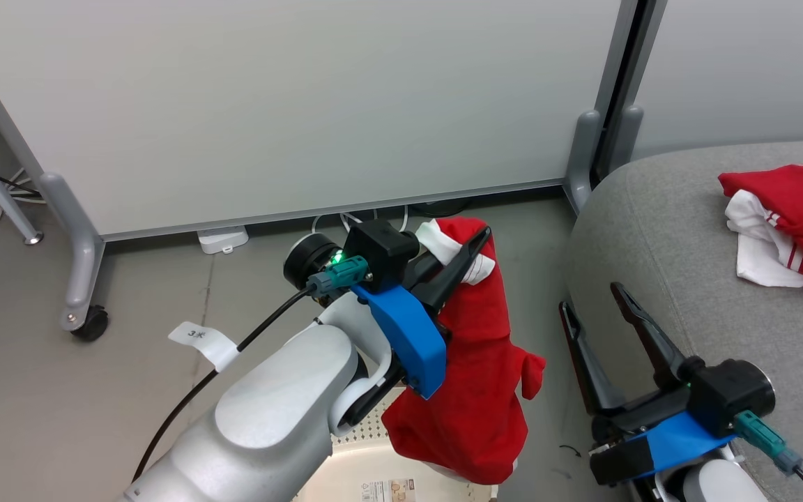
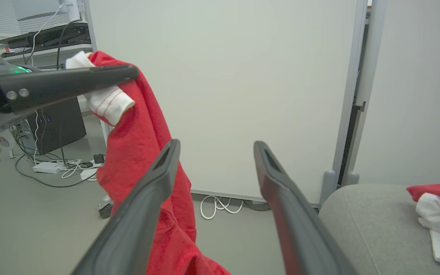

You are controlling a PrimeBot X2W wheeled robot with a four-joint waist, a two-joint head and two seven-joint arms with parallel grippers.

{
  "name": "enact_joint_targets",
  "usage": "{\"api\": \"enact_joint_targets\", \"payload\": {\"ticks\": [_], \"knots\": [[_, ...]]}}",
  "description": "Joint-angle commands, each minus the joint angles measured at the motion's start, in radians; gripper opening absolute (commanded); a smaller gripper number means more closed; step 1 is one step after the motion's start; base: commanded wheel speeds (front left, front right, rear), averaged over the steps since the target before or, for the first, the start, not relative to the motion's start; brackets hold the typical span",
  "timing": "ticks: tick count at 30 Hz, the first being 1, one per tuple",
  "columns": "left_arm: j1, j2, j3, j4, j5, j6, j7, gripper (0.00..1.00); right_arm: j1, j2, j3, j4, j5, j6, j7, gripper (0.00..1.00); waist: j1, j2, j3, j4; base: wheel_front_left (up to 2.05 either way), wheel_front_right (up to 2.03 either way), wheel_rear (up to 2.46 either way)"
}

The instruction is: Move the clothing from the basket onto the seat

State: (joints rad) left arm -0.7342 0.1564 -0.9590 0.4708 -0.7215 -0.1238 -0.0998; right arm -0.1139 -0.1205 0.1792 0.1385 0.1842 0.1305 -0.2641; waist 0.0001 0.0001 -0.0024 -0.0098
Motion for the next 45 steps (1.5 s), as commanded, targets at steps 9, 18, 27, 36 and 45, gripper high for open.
{"api": "enact_joint_targets", "payload": {"ticks": [9,18,27,36,45], "knots": [[-0.017,-0.013,-0.012,0.006,0.004,0.004,-0.018,0.00,-0.112,-0.068,0.148,0.044,0.017,0.001,0.000,1.00,-0.0001,-0.0001,0.011,0.025,0.00,0.00,0.00],[-0.033,-0.036,-0.030,0.004,0.004,0.001,-0.034,0.00,-0.230,-0.080,0.234,0.173,0.015,0.001,-0.001,1.00,-0.0001,-0.0001,0.029,0.059,0.00,0.00,0.00],[-0.025,-0.055,-0.045,-0.006,-0.008,-0.001,-0.053,0.00,-0.303,-0.014,0.256,0.344,0.015,0.001,0.000,1.00,-0.0001,-0.0001,0.033,0.074,0.00,0.00,0.00],[-0.010,-0.050,-0.054,0.001,-0.017,-0.002,-0.064,0.00,-0.301,0.026,0.252,0.380,0.023,0.001,0.000,0.00,-0.0001,-0.0001,0.016,0.080,0.00,0.00,0.00],[-0.003,-0.047,-0.056,0.004,-0.011,0.019,-0.078,0.00,-0.287,0.029,0.246,0.367,0.028,0.001,0.000,0.00,-0.0001,-0.0001,0.012,0.076,0.00,0.00,0.00]]}}
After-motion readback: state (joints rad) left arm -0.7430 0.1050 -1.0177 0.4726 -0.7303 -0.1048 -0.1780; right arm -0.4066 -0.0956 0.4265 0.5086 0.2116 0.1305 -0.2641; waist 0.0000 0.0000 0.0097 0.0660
